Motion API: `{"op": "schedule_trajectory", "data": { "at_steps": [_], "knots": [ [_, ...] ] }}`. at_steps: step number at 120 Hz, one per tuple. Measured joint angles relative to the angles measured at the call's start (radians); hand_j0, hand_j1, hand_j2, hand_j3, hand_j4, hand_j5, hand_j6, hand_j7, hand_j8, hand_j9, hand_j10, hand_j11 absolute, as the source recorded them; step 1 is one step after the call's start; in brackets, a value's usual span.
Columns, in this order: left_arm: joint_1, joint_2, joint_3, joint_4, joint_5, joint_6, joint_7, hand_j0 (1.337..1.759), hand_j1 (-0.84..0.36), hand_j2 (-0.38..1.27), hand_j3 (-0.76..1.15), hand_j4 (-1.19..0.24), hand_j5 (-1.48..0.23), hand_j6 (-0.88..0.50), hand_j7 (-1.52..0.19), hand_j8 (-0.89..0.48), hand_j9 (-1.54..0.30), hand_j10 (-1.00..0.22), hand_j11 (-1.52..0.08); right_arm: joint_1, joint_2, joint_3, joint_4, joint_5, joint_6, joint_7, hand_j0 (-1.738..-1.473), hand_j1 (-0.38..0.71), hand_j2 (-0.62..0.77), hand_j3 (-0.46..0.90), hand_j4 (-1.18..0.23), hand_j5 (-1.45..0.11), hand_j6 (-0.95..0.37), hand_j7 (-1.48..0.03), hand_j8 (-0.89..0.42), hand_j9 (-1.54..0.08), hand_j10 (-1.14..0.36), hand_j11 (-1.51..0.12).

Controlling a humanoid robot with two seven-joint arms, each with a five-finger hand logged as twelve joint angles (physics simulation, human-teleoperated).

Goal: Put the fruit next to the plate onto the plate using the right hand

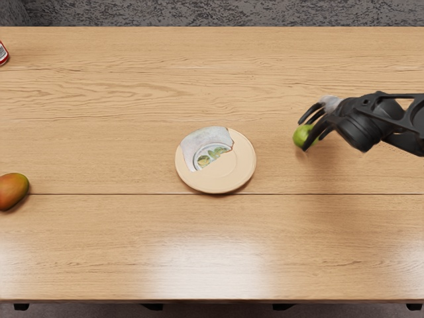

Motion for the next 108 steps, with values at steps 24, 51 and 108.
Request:
{"op": "schedule_trajectory", "data": {
  "at_steps": [24,51,108],
  "knots": [
    [0.0,0.0,0.0,0.0,0.0,0.0,0.0,1.658,0.34,0.0,0.0,-0.01,-0.01,-0.01,-0.01,-0.01,-0.01,-0.01,-0.01,-0.143,0.014,0.378,-0.004,0.006,0.188,0.001,-1.658,0.34,0.6,0.0,-0.82,-1.16,-0.43,-1.11,-0.39,-1.16,-0.82,-1.16],
    [0.0,0.0,0.0,0.0,0.0,0.0,0.0,1.658,0.34,0.0,0.0,-0.01,-0.01,-0.01,-0.01,-0.01,-0.01,-0.01,-0.01,-0.173,0.164,0.446,-0.086,-0.007,0.226,0.0,-1.658,0.33,0.56,0.0,-0.84,-1.19,-0.41,-1.12,-0.38,-1.16,-0.85,-1.16],
    [0.0,0.0,0.0,0.0,0.0,-0.001,0.0,1.658,0.34,0.0,0.0,-0.01,-0.01,-0.01,-0.01,-0.01,-0.01,-0.01,-0.01,-0.455,-0.283,0.827,0.231,0.003,0.511,0.001,-1.658,-0.22,0.06,0.0,-0.15,-0.2,-0.09,-0.19,-0.09,-0.2,-0.15,-0.2]
  ]
}}
